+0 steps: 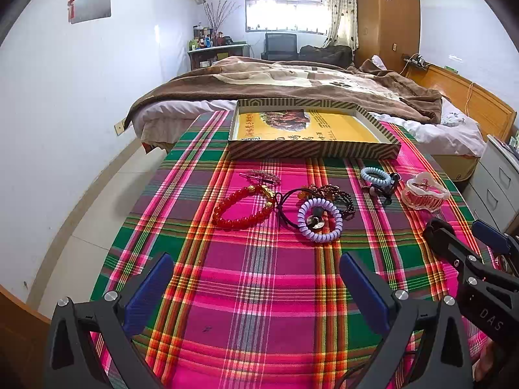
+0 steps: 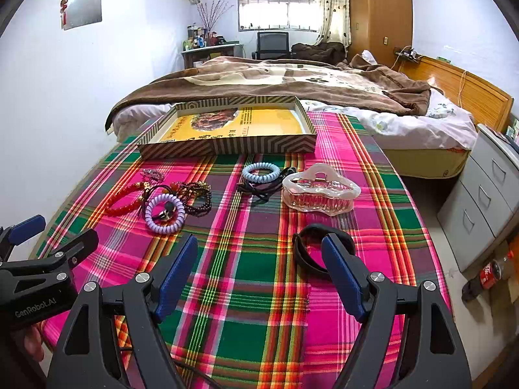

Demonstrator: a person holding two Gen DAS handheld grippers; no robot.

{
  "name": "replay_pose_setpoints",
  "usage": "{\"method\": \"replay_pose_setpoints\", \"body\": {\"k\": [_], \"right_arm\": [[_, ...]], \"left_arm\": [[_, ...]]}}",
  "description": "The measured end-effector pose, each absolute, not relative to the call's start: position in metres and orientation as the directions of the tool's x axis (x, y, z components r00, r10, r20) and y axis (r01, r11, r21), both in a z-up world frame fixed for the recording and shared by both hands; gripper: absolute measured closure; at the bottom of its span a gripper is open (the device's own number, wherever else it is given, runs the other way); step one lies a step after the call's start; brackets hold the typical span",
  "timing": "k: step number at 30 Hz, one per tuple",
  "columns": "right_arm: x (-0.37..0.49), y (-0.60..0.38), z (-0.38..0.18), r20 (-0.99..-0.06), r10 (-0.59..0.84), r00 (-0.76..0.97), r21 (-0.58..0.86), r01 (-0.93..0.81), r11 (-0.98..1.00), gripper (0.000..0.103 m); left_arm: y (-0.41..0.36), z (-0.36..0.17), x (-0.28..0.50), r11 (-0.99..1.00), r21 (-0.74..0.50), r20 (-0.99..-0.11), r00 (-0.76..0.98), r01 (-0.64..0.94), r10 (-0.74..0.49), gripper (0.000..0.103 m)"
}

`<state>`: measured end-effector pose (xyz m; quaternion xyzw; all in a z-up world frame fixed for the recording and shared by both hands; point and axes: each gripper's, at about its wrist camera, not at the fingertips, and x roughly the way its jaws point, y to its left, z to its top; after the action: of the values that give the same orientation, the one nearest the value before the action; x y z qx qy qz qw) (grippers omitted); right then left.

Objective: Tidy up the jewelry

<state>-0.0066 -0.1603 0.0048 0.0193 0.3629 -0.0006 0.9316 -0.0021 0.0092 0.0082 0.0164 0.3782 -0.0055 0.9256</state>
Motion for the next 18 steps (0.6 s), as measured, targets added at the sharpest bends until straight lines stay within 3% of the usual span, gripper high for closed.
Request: {"method": "replay_pose_setpoints", "body": {"k": [8,18], "right_arm": [[0.006,-0.16,-0.005,-0.692,0.033,0.721,0.04,-0.007,0.999,0.024],[0.047,-0.129,-0.025,-0.731,0.136,0.668,0.067,-0.128,0.989,0.025]], "left_arm": [[0.042,-0.001,0.012,0.993,-0.113,-0.714,0.694,0.018,-0.094,0.0],[0.083,-0.006,0.031,0.999,0.019,-0.71,0.703,-0.032,0.035,0.0]]}}
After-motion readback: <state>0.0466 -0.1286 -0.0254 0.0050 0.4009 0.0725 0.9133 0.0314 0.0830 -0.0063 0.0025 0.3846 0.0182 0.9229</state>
